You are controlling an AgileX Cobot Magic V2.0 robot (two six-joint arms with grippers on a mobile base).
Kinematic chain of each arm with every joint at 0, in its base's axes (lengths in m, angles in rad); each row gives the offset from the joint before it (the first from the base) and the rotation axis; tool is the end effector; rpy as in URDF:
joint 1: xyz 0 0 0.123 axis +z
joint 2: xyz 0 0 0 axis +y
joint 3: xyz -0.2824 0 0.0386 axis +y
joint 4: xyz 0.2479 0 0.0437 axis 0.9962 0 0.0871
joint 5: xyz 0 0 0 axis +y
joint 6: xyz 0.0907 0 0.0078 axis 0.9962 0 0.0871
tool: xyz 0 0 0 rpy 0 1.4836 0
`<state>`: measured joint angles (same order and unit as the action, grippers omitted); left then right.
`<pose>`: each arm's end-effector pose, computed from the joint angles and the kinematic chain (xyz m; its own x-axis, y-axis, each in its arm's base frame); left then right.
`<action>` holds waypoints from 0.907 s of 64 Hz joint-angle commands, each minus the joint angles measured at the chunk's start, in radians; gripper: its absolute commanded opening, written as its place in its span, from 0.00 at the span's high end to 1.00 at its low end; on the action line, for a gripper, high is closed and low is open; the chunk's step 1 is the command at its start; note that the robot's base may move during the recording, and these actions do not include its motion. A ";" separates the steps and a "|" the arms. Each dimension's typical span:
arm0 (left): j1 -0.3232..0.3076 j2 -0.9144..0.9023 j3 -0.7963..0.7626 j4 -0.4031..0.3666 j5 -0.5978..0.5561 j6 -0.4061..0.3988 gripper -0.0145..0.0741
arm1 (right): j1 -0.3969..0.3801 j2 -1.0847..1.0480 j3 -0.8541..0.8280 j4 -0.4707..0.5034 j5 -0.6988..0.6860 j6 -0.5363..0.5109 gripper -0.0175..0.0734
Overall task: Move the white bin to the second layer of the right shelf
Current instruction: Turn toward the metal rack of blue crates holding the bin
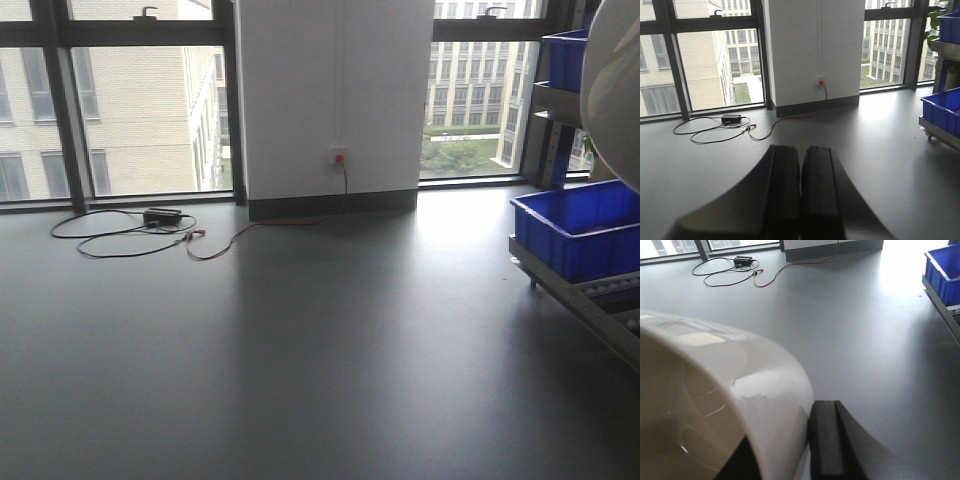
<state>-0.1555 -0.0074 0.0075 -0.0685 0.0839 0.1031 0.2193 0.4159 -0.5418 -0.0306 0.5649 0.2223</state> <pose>0.0555 -0.0092 0.2034 0.0089 0.0339 -0.9994 0.1603 0.9864 0.0349 0.0815 0.0166 0.3154 -0.3692 0.1177 -0.9219 -0.1330 0.9751 0.1777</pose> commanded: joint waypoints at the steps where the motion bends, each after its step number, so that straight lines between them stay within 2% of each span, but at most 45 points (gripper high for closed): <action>1: -0.004 -0.014 0.037 -0.005 -0.084 -0.004 0.74 | -0.006 0.011 -0.031 -0.004 -0.100 -0.002 0.77; 58: -0.004 -0.014 0.037 -0.005 -0.084 -0.004 0.74 | -0.006 0.011 -0.031 -0.004 -0.100 -0.002 0.77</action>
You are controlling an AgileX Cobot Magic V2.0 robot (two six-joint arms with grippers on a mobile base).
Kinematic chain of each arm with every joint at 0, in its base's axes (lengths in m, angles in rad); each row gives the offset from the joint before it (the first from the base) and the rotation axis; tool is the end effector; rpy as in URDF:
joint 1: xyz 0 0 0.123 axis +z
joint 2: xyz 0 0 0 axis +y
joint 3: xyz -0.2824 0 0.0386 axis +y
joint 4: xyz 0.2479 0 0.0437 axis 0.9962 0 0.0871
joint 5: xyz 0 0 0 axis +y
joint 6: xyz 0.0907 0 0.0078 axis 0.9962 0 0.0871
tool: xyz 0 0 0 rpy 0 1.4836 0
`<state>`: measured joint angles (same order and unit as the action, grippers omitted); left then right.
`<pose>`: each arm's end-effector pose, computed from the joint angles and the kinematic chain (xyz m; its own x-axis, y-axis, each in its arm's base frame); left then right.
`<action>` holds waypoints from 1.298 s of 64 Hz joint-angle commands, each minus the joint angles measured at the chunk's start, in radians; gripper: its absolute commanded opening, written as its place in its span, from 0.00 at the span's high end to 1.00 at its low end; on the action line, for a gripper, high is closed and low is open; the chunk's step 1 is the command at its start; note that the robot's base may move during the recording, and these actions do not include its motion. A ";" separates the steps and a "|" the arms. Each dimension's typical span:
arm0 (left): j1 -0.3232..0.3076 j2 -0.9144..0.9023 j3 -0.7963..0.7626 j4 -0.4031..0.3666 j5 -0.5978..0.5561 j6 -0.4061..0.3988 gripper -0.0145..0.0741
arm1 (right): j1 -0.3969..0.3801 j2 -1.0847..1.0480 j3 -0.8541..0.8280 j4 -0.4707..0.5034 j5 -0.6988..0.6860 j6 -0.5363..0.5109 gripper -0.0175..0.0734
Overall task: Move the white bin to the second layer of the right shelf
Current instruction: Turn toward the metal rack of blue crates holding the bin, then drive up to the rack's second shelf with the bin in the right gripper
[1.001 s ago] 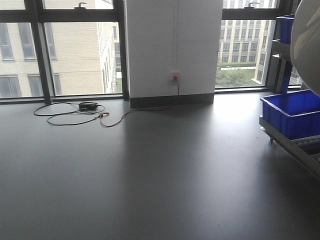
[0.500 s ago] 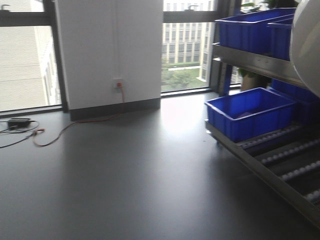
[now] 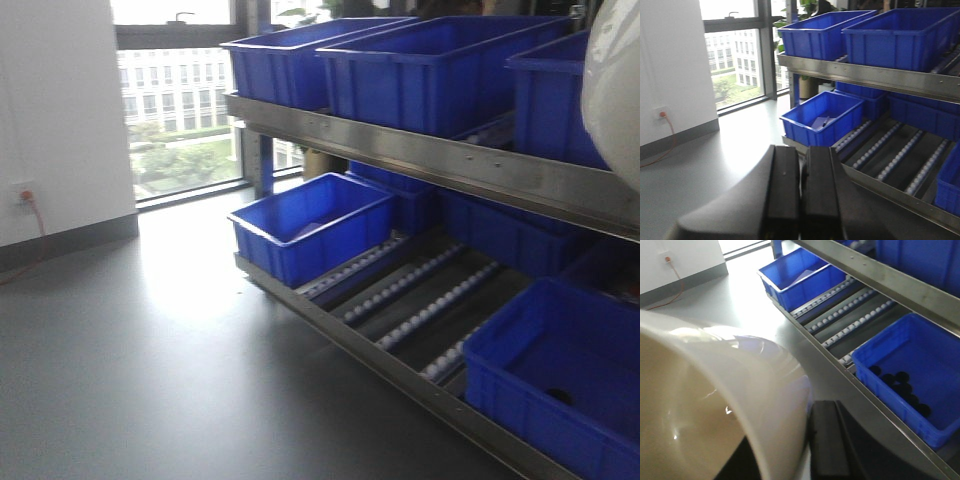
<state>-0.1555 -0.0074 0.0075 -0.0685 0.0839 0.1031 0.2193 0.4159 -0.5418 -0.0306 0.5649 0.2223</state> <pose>0.0555 -0.0092 0.2034 0.0089 0.0339 -0.9994 0.1603 0.9864 0.0349 0.0815 0.0166 0.3154 -0.3692 0.1177 -0.9219 -0.1330 0.9751 0.1777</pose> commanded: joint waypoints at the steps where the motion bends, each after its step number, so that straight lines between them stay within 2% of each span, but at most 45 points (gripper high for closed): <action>1: -0.004 -0.014 0.037 -0.005 -0.084 -0.004 0.74 | -0.006 0.011 -0.031 -0.004 -0.100 -0.002 0.77; 83: -0.004 -0.014 0.037 -0.005 -0.084 -0.004 0.74 | -0.006 0.012 -0.031 -0.004 -0.100 -0.002 0.77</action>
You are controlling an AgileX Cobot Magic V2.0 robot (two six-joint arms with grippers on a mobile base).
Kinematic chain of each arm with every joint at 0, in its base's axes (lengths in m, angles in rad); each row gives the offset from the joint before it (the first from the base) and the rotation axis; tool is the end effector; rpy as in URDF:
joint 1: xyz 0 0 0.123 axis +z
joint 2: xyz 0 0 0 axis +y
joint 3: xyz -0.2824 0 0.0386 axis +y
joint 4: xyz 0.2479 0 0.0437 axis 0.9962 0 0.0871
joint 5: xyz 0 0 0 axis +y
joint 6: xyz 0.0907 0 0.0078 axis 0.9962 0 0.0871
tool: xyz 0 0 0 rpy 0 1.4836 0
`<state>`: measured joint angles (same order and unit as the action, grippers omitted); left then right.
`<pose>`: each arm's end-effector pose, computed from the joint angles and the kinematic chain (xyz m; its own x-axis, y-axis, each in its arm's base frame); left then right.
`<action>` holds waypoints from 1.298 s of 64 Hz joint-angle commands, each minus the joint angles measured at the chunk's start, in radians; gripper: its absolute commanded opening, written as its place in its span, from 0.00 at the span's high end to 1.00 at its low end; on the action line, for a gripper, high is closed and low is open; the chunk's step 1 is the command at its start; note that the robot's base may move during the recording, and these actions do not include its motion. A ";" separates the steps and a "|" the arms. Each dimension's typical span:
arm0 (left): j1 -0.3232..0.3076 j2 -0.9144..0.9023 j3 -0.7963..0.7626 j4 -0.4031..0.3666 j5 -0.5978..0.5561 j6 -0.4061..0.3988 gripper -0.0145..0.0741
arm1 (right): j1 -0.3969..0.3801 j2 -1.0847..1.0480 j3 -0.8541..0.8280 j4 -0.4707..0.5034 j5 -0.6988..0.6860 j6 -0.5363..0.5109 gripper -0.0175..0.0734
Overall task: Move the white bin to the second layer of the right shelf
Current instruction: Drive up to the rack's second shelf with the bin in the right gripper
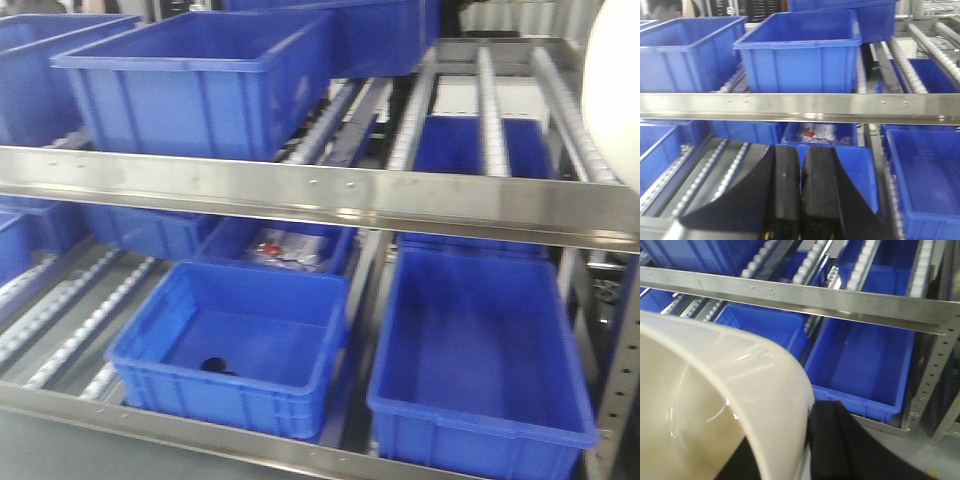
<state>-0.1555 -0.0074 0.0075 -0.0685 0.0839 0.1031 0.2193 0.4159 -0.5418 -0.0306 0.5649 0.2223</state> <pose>0.0555 -0.0092 0.2034 0.0089 0.0339 -0.9994 0.1603 0.9864 0.0349 0.0815 0.0166 0.3154 -0.3692 0.1177 -0.9219 -0.1330 0.9751 0.1777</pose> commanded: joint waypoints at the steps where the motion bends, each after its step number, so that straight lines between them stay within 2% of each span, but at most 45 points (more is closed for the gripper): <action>1: -0.004 -0.014 0.037 -0.005 -0.084 -0.004 0.74 | -0.006 0.012 -0.031 -0.004 -0.100 -0.002 0.77; 83: -0.004 -0.014 0.037 -0.005 -0.084 -0.004 0.74 | -0.006 0.012 -0.031 -0.004 -0.100 -0.002 0.77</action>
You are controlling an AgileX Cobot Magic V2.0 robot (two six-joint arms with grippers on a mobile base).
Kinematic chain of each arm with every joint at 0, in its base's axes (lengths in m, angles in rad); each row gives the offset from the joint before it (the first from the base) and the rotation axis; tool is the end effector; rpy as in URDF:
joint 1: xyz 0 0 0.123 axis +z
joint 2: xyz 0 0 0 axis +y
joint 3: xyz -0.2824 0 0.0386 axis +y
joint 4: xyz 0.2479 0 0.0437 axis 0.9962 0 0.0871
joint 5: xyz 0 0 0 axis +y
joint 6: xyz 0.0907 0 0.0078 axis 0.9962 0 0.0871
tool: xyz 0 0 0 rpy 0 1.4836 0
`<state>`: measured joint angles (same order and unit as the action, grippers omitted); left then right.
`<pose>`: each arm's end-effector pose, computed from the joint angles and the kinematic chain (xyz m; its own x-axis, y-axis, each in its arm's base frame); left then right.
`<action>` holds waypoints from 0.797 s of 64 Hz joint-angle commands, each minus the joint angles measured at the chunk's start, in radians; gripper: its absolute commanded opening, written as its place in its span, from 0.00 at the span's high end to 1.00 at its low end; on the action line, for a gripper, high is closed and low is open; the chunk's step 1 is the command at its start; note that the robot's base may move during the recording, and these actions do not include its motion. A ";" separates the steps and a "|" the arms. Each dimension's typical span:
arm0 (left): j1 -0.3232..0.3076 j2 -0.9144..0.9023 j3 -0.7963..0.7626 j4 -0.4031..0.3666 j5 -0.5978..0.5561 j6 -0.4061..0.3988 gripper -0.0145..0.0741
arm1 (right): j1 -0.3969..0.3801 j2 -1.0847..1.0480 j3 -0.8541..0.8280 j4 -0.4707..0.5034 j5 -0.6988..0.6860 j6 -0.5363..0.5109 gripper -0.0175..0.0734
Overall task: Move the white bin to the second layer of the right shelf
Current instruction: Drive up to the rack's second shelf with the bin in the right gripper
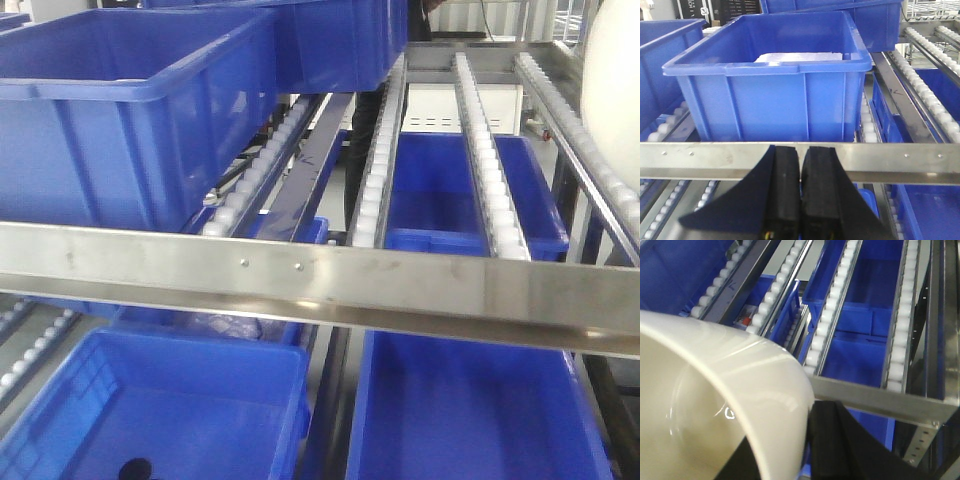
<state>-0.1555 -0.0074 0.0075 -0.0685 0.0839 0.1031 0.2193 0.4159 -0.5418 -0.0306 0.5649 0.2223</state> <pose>0.0555 -0.0092 0.2034 0.0089 0.0339 -0.9994 0.1603 0.9864 0.0349 0.0815 0.0166 0.3154 -0.3692 0.1177 -0.9219 -0.1330 0.9751 0.1777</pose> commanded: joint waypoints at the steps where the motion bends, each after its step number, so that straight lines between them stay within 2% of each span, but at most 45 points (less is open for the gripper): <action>1: -0.004 -0.014 0.037 -0.005 -0.084 -0.004 0.74 | -0.006 0.012 -0.031 -0.004 -0.100 -0.002 0.77; 51: -0.004 -0.014 0.037 -0.005 -0.084 -0.004 0.74 | -0.006 0.012 -0.031 -0.004 -0.100 -0.002 0.77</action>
<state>-0.1555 -0.0074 0.0075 -0.0685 0.0839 0.1031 0.2193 0.4159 -0.5418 -0.0306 0.5649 0.2223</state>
